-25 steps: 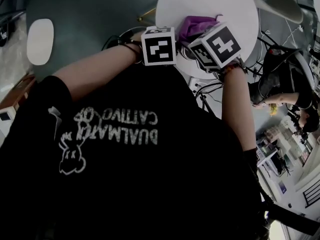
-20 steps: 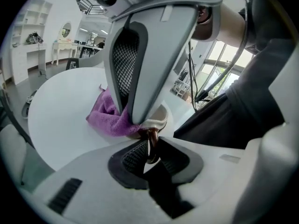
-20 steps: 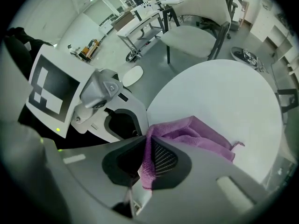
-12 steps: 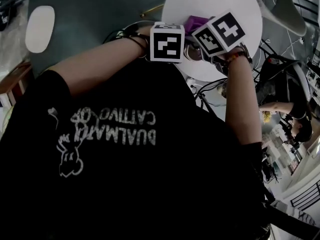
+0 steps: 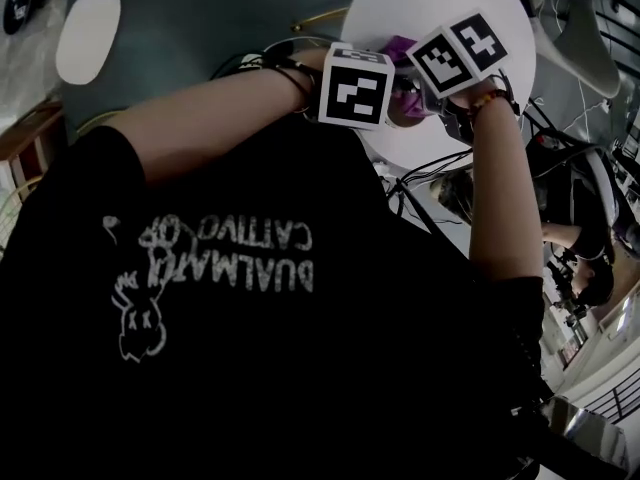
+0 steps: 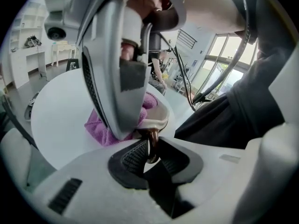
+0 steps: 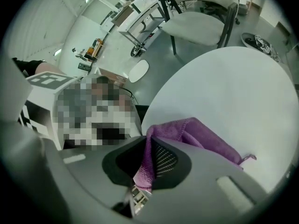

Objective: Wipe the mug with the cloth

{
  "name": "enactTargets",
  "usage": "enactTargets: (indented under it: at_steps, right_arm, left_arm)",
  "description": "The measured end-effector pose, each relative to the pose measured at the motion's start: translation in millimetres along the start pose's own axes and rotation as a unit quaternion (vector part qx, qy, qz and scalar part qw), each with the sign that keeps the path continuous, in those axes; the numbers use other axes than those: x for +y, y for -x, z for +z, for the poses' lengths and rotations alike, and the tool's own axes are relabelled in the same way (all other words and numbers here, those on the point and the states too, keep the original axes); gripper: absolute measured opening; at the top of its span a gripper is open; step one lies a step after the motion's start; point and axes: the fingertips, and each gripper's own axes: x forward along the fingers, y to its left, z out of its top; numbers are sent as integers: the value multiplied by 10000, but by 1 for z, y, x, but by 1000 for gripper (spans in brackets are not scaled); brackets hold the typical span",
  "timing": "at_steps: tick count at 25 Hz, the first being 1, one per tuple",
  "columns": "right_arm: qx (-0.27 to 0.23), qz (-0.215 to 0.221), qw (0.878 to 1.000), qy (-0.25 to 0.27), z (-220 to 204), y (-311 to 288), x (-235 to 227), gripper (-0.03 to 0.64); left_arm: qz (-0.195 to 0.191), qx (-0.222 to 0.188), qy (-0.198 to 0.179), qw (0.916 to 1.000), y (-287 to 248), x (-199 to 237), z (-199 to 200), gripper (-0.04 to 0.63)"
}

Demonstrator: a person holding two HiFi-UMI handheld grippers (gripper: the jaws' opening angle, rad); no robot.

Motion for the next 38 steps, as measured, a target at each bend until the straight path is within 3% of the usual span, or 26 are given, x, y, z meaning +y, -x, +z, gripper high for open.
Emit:
enactTargets:
  at_steps: [12,20,26,34,38]
  right_arm:
    - [195,545,9961,663,7,-16,4,35]
    - [-62,1052,9901,930,-9,-10,-24,35]
    - [-534,1429,9807,1219,-4,-13,-25,34]
    - [-1405,2051,9654,789,-4,-7,-25,34]
    - [-1792,1979,9631,340,-13,2,-40,34]
  left_arm:
    - [581,-9,206,9981,-2,-1,-7,72]
    - [1121,22,663,9915,-15,9,17,86]
    - [1231,212,785,9891,-11,4,5,86]
    - [1473,330,924,9842,-8,1,-1,87]
    - [1652,432,1091,9792,-8,5,-4,91]
